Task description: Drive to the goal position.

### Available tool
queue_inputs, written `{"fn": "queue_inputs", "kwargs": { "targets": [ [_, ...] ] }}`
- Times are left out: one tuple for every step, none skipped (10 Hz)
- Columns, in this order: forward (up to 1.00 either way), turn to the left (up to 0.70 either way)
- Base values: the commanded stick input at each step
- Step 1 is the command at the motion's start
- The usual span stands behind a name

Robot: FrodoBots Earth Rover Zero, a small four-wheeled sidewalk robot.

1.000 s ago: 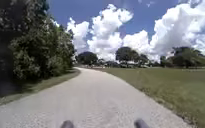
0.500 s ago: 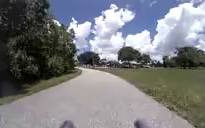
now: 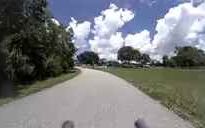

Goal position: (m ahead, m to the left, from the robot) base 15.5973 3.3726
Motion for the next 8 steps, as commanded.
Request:
{"fn": "queue_inputs", "kwargs": {
  "targets": [
    [0.50,0.00],
    [0.50,0.09],
    [0.50,0.25],
    [0.50,0.23],
    [0.50,0.00],
    [0.50,0.00],
    [0.50,0.00],
    [0.50,0.00]
  ]
}}
